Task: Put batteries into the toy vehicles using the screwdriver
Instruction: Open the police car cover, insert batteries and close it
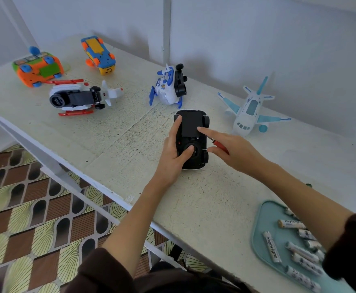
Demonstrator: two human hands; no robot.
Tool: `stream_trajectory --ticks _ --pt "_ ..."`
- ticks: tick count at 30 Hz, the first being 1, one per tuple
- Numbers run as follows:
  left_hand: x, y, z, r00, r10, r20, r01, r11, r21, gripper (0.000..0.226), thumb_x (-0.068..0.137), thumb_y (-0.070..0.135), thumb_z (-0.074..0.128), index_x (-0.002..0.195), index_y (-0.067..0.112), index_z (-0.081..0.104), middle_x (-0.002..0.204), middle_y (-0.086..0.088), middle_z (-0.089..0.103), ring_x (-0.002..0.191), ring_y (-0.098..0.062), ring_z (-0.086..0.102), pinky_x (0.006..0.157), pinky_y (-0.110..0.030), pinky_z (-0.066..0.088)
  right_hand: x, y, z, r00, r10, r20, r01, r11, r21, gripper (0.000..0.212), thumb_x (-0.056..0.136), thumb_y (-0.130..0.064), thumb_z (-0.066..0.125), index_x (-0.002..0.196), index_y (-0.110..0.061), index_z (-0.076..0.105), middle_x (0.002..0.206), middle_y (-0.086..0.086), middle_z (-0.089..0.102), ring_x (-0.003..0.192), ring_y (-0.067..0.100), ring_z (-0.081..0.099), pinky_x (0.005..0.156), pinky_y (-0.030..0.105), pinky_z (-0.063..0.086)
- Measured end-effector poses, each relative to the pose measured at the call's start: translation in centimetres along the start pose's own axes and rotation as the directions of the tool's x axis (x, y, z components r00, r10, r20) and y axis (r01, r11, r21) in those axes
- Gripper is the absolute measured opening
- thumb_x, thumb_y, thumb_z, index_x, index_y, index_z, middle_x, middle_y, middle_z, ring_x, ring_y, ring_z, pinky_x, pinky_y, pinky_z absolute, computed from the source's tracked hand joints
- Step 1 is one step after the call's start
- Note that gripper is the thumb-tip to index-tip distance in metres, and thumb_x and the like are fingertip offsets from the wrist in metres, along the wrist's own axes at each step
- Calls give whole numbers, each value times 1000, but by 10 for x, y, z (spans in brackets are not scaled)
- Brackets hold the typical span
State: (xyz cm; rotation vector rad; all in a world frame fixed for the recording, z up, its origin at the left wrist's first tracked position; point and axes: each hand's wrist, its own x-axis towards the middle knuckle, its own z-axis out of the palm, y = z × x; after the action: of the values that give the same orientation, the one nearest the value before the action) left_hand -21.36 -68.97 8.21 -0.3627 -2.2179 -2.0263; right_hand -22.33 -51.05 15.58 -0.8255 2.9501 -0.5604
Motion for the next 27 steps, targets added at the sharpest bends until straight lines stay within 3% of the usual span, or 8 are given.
stream_trajectory --ticks 3,10,14,18,20,24,27 --pt "0 -2 1 1000 -4 14 4 1000 27 70 91 28 57 148 42 19 134 26 43 128 -14 46 107 -46 41 -4 0 0 999 1 -32 -1 1000 23 48 97 -24 43 143 -29 28 65 -18 39 59 -2 40 59 11 33" --pt "1 1 1 998 40 41 -41 999 23 69 91 15 54 147 31 17 124 46 44 123 1 48 106 -41 42 -17 1 -4 998 29 -52 -26 998 60 47 97 -21 43 142 -28 30 64 -14 40 59 2 41 60 17 37" --pt "2 1 1 997 65 38 -67 997 30 68 90 19 54 144 39 18 128 45 40 128 -5 44 109 -46 38 -23 0 -3 999 40 -37 -38 997 60 47 97 -21 42 142 -30 31 67 -13 43 62 5 44 65 25 42" --pt "2 -1 3 998 61 19 -62 996 61 68 90 15 53 144 35 17 129 49 34 129 8 37 109 -24 32 -37 -2 -5 998 47 -29 -45 997 65 47 97 -21 42 141 -33 31 71 -16 46 64 5 46 67 24 43" --pt "1 -4 3 999 51 -17 -50 996 70 68 91 19 54 146 35 17 130 42 34 127 9 37 106 -21 32 -47 0 -8 999 48 -22 -47 996 72 46 97 -21 43 141 -32 32 72 -26 40 64 -3 44 66 19 40" --pt "0 -6 2 993 74 -95 -64 992 106 70 91 25 55 148 36 17 124 25 38 121 0 38 106 -32 32 -68 7 -12 996 84 25 -85 996 31 45 96 -21 46 139 -30 36 69 -30 36 60 -10 41 61 9 33" --pt "0 -5 5 982 103 -158 -83 988 127 70 89 18 54 147 29 17 119 23 35 117 15 35 101 -18 30 -76 10 -12 987 136 91 -136 991 1 45 97 -24 45 139 -32 34 65 -24 36 58 -6 39 57 11 31"
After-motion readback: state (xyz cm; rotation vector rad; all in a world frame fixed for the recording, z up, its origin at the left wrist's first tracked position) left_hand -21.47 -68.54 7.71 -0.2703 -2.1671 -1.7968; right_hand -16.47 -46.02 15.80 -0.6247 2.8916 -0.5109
